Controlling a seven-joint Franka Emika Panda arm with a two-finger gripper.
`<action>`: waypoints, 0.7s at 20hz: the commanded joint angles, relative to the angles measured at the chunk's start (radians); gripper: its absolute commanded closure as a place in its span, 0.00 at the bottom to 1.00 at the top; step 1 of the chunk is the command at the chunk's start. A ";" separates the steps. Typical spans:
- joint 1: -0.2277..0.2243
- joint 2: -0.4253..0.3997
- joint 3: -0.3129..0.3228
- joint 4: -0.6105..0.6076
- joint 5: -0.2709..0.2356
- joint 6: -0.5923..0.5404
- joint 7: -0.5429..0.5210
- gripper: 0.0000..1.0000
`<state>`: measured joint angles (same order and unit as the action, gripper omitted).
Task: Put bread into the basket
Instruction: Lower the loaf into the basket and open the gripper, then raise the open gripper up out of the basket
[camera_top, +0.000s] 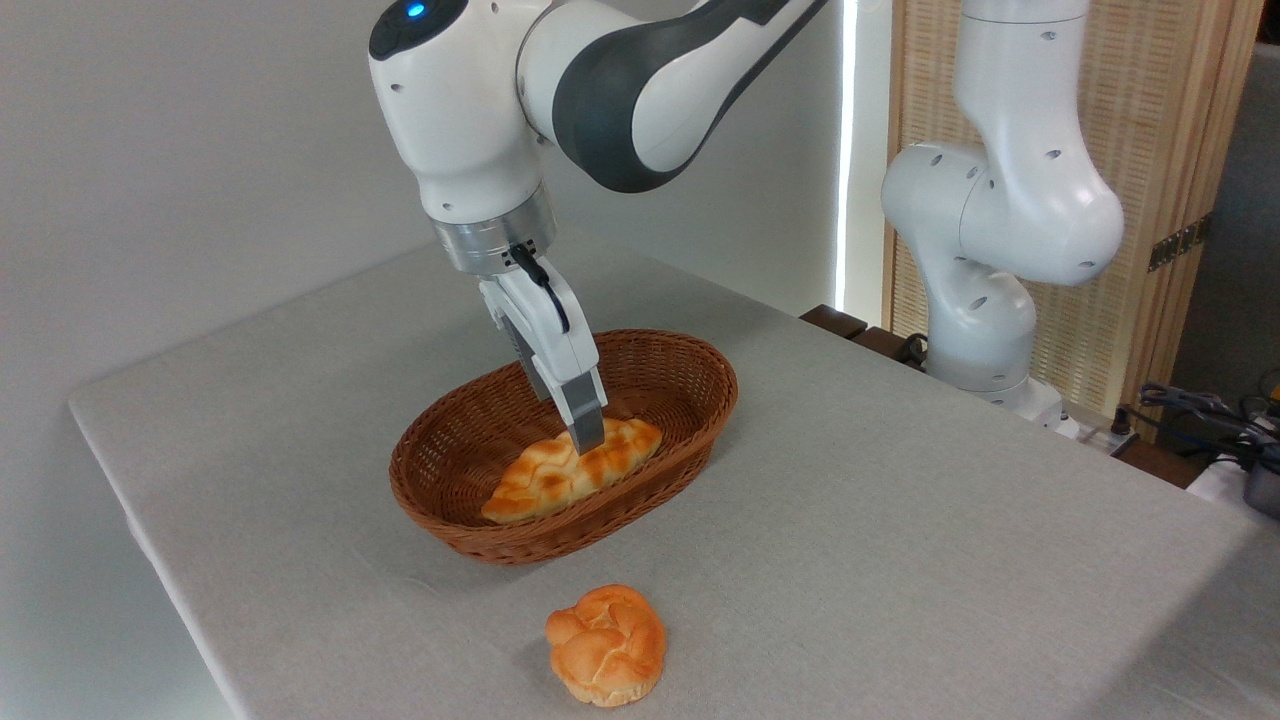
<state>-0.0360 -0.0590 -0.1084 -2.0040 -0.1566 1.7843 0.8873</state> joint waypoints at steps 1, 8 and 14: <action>0.002 0.005 0.001 0.024 -0.017 0.004 -0.007 0.00; 0.007 0.004 0.042 0.142 -0.003 -0.009 -0.007 0.00; 0.041 -0.005 0.073 0.258 0.000 -0.054 -0.008 0.00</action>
<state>-0.0187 -0.0660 -0.0464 -1.8298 -0.1564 1.7799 0.8872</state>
